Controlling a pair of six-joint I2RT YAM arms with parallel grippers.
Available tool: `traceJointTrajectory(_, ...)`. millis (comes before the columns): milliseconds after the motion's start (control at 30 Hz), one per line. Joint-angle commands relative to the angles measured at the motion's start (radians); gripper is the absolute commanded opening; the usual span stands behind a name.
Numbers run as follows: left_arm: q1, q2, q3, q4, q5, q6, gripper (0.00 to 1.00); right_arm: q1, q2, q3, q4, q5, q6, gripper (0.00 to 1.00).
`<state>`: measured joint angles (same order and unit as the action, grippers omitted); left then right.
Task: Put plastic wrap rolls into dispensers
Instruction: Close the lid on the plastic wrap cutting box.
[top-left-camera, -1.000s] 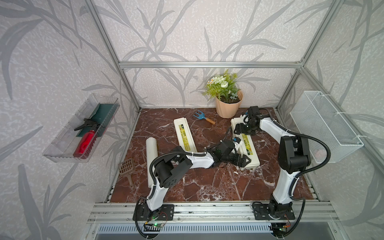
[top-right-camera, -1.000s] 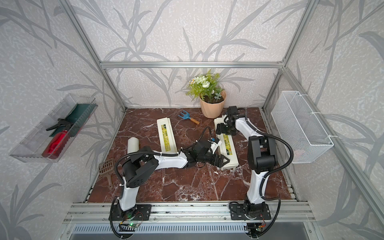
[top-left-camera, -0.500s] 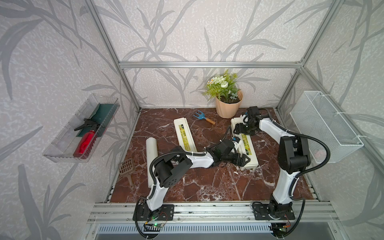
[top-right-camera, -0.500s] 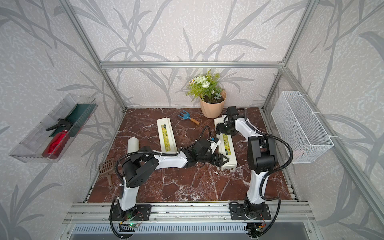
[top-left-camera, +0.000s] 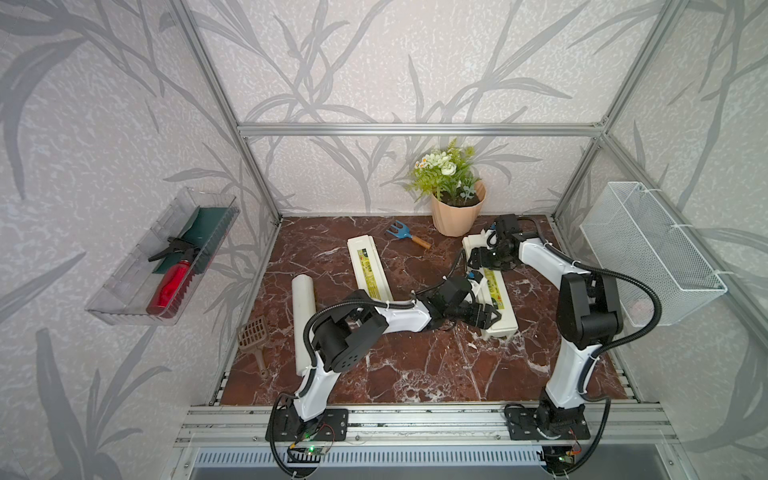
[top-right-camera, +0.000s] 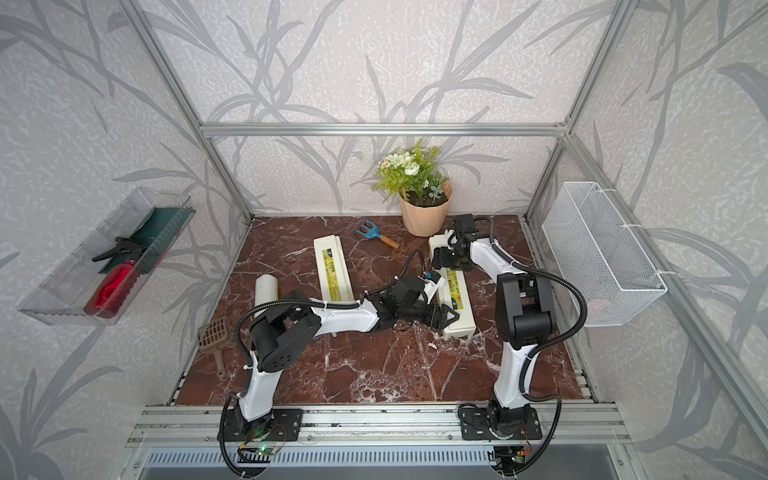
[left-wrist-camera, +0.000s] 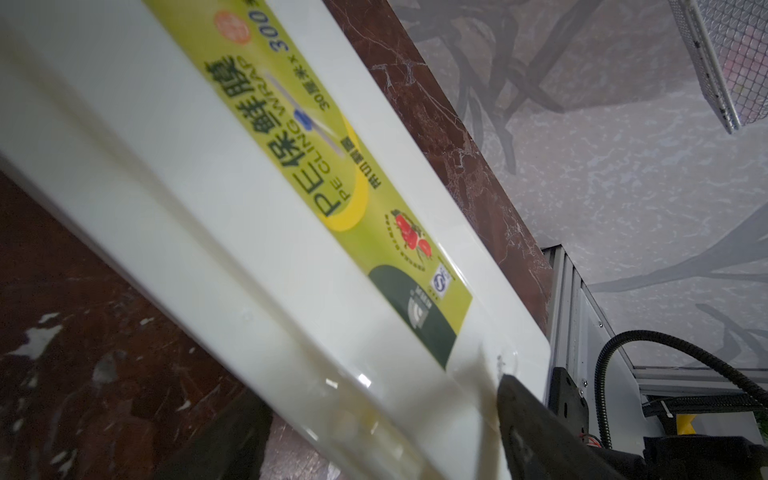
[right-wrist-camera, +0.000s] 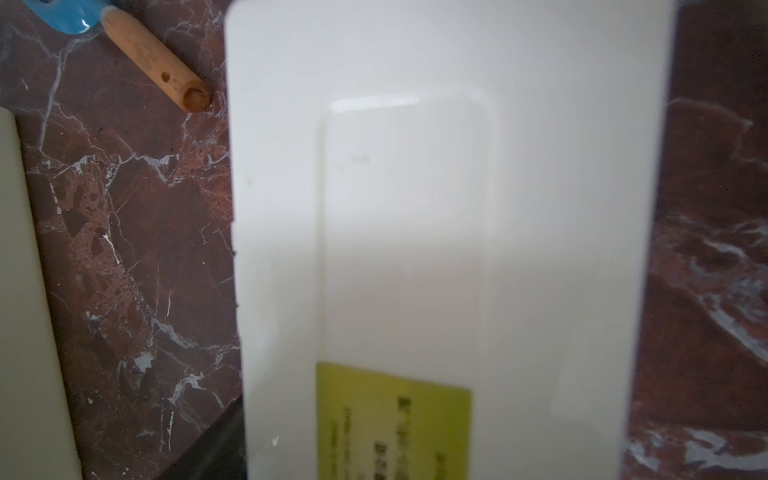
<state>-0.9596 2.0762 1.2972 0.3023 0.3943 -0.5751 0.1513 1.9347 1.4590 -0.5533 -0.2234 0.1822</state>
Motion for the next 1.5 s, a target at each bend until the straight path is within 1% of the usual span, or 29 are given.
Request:
traceJointTrajectory(0, -0.002, 0.056, 0.018, -0.128, -0.024, 0.040, 0.82, -0.012, -0.012, -0.016, 0.029, -0.027, -0.004, 0.88)
traceJointTrajectory(33, -0.002, 0.060, 0.025, -0.139, -0.025, 0.043, 0.82, -0.017, -0.011, -0.012, 0.024, -0.040, 0.001, 1.00)
traceJointTrajectory(100, -0.002, 0.067, 0.033, -0.148, -0.025, 0.047, 0.82, -0.029, -0.014, -0.011, 0.032, -0.083, 0.010, 1.00)
traceJointTrajectory(300, 0.006, 0.091, 0.072, -0.201, -0.030, 0.057, 0.82, -0.057, -0.026, -0.009, 0.040, -0.160, 0.028, 1.00)
traceJointTrajectory(400, 0.010, 0.097, 0.081, -0.215, -0.031, 0.058, 0.82, -0.069, -0.029, -0.005, 0.032, -0.179, 0.034, 1.00)
traceJointTrajectory(567, 0.020, 0.097, 0.086, -0.230, -0.027, 0.057, 0.82, -0.093, -0.088, -0.021, 0.039, -0.204, 0.040, 1.00)
traceJointTrajectory(700, 0.029, 0.100, 0.089, -0.232, -0.014, 0.055, 0.82, -0.136, -0.140, -0.035, -0.006, -0.248, 0.031, 1.00)
traceJointTrajectory(800, 0.034, 0.106, 0.105, -0.248, -0.008, 0.062, 0.82, -0.178, -0.235, -0.163, 0.030, -0.263, 0.039, 1.00)
traceJointTrajectory(867, 0.036, 0.111, 0.111, -0.252, 0.002, 0.063, 0.82, -0.201, -0.289, -0.272, 0.139, -0.297, 0.058, 1.00)
traceJointTrajectory(900, 0.038, 0.114, 0.111, -0.250, 0.008, 0.063, 0.82, -0.210, -0.295, -0.297, 0.160, -0.314, 0.057, 1.00)
traceJointTrajectory(967, 0.040, 0.117, 0.115, -0.261, 0.015, 0.067, 0.82, -0.222, -0.279, -0.278, 0.114, -0.348, 0.040, 1.00)
traceJointTrajectory(1000, 0.042, 0.117, 0.117, -0.264, 0.017, 0.067, 0.82, -0.228, -0.271, -0.258, 0.061, -0.370, 0.021, 1.00)
traceJointTrajectory(1067, 0.047, 0.117, 0.119, -0.270, 0.020, 0.067, 0.82, -0.234, -0.288, -0.291, 0.036, -0.390, 0.019, 1.00)
traceJointTrajectory(1133, 0.051, 0.117, 0.120, -0.274, 0.028, 0.066, 0.82, -0.248, -0.350, -0.417, 0.088, -0.416, 0.051, 1.00)
traceJointTrajectory(1233, 0.056, 0.113, 0.125, -0.288, 0.033, 0.072, 0.82, -0.288, -0.446, -0.594, 0.153, -0.468, 0.115, 0.95)
traceJointTrajectory(1333, 0.062, 0.115, 0.137, -0.304, 0.041, 0.078, 0.82, -0.292, -0.551, -0.700, 0.157, -0.478, 0.152, 0.93)
traceJointTrajectory(1400, 0.064, 0.117, 0.141, -0.310, 0.049, 0.079, 0.82, -0.292, -0.606, -0.744, 0.147, -0.460, 0.176, 0.92)
traceJointTrajectory(1467, 0.070, 0.119, 0.143, -0.312, 0.057, 0.078, 0.82, -0.292, -0.633, -0.780, 0.154, -0.459, 0.196, 0.89)
